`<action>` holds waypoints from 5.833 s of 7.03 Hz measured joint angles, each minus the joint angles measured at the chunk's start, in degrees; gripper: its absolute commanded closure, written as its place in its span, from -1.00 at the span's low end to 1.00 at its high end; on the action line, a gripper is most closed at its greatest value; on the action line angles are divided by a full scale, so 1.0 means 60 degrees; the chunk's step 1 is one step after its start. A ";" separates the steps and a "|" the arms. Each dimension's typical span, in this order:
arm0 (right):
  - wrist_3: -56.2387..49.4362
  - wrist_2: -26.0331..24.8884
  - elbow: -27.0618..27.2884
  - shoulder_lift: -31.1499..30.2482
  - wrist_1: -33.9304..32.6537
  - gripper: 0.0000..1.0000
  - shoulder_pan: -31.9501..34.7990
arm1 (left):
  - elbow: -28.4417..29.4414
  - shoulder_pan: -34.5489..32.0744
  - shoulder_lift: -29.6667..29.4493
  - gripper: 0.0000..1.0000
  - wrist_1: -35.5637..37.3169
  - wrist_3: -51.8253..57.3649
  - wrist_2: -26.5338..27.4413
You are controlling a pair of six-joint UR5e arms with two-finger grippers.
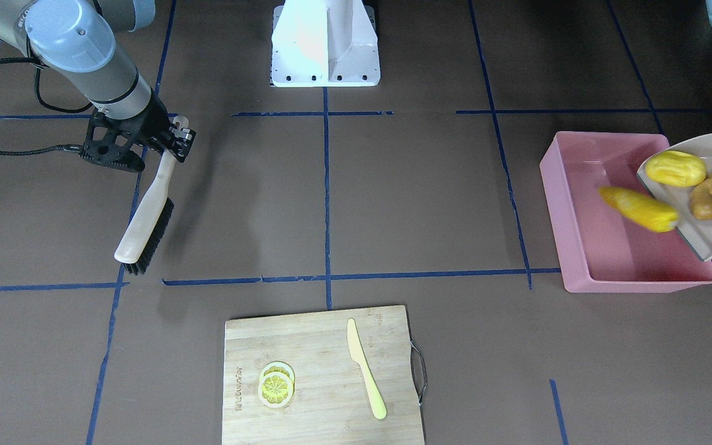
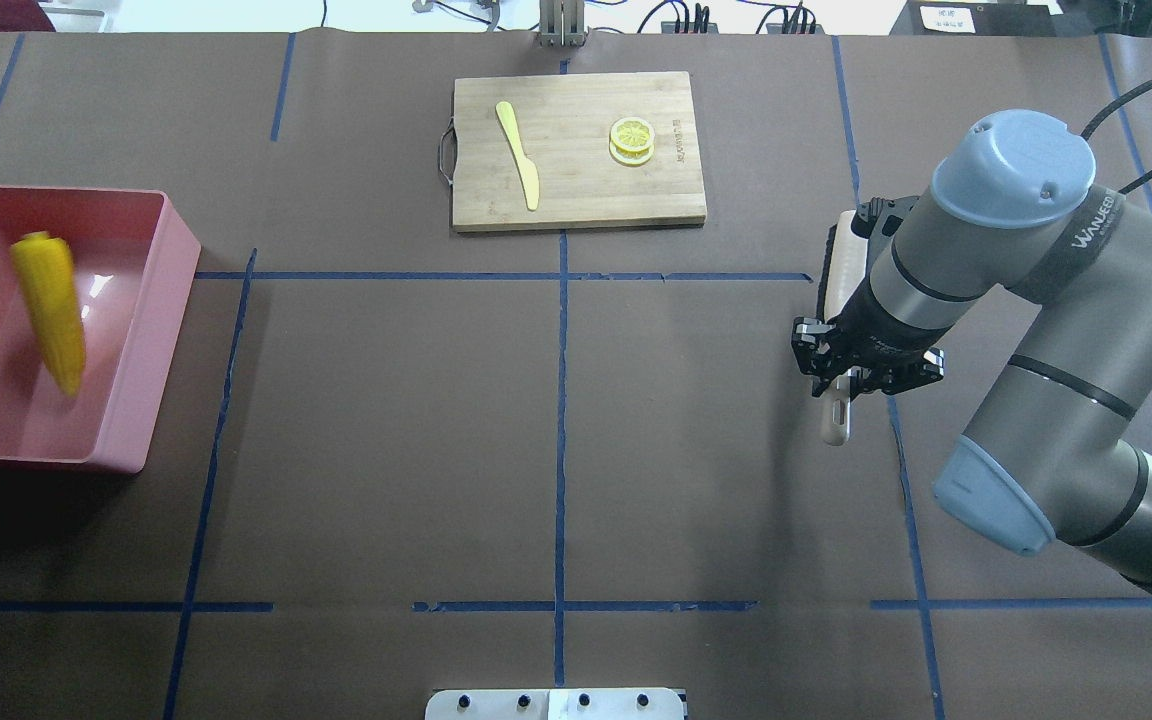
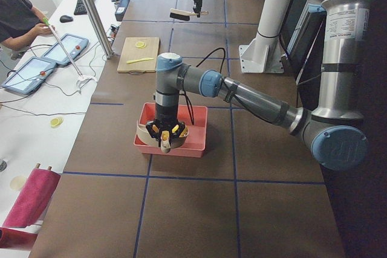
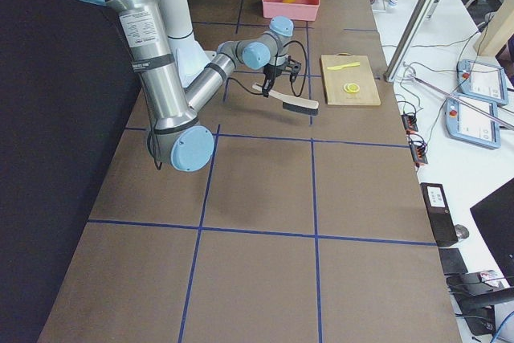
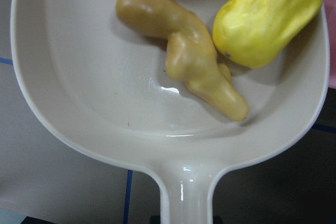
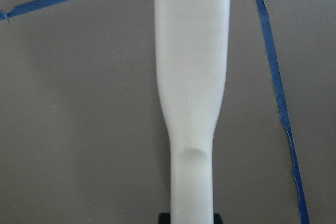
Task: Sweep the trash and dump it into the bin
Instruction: 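Tilt the dustpan with the left gripper to dump vegetables into the bin, then bring the empty dustpan back and lower it onto the table with the left gripper, then release the dustpan with the left gripper while the right gripper lowers the brush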
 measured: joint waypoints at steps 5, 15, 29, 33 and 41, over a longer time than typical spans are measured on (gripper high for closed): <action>0.0000 -0.0248 0.0110 -0.0124 -0.0093 1.00 0.0031 | 0.0004 0.0327 -0.0911 1.00 0.0918 0.1222 0.0984; -0.1629 -0.0337 0.1337 -0.2113 -0.0037 1.00 0.0472 | 0.0652 0.4564 -0.4285 0.96 0.0954 -0.3393 -0.2365; -0.3633 -0.0264 0.1748 -0.3833 0.0014 0.92 0.0897 | 0.1396 0.6205 -0.4397 -0.99 -0.1056 -0.6411 -0.2283; -0.5001 -0.0273 0.1478 -0.5167 0.0230 0.92 0.0982 | 0.1343 0.3782 -0.3866 -0.99 -0.0919 -0.6413 -0.2273; -0.4414 0.0559 0.0172 -0.5977 0.2824 0.78 0.1428 | 0.1484 0.2371 -0.3421 -1.00 -0.0915 -0.6524 -0.2246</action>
